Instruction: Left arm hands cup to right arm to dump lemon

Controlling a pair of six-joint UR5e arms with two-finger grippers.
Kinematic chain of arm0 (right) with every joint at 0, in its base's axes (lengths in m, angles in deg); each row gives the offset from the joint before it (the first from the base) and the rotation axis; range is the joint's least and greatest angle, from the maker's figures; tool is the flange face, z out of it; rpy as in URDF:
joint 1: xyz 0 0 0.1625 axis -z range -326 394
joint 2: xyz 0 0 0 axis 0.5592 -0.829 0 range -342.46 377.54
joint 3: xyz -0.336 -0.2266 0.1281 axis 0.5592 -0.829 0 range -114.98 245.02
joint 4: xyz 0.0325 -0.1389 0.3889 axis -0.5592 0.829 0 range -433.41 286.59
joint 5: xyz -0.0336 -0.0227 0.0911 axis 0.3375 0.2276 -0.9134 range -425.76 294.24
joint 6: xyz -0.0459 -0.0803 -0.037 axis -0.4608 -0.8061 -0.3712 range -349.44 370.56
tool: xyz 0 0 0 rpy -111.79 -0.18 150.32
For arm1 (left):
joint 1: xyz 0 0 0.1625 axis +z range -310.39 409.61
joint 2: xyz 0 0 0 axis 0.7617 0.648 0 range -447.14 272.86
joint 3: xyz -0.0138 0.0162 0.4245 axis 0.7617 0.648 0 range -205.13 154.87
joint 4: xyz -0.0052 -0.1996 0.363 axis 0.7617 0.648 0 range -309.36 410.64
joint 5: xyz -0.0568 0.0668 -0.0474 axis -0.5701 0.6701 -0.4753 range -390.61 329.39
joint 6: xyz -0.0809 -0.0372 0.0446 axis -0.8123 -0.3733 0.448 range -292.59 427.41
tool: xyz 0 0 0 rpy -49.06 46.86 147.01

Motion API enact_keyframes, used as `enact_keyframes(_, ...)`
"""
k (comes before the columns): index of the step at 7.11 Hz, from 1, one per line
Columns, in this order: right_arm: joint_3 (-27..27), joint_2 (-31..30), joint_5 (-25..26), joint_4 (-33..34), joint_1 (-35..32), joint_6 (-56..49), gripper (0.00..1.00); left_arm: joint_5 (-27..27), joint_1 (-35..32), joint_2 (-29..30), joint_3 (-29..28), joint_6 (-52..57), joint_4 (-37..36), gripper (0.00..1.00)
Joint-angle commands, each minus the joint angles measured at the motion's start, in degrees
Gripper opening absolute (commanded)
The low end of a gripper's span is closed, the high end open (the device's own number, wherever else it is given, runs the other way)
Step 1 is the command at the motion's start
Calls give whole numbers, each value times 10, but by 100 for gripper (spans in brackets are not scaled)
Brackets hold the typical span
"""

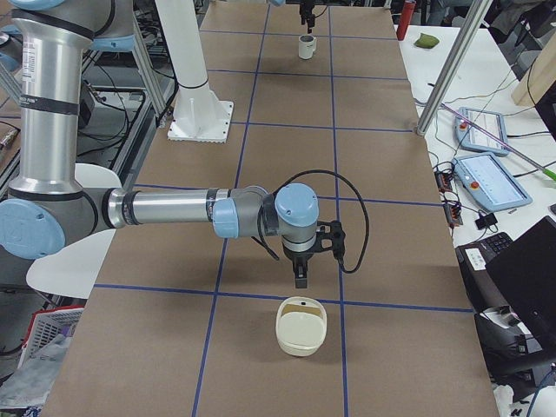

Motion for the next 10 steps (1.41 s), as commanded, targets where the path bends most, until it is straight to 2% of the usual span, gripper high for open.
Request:
enact_keyframes(1,0,0,2,0,0,0,100,-1,6,3,-17,-5,20,100)
enact_keyframes(3,0,1,2,0,0,0,100,0,34,4,-25,-6,20,96)
enact_keyframes(5,1,1,3,0,0,0,100,0,41,5,-29,-6,20,88)
enact_keyframes(6,1,1,2,0,0,0,100,0,42,5,-30,-5,20,75)
enact_keyframes(10,1,1,1,1,0,0,100,-7,42,7,-29,-4,20,0)
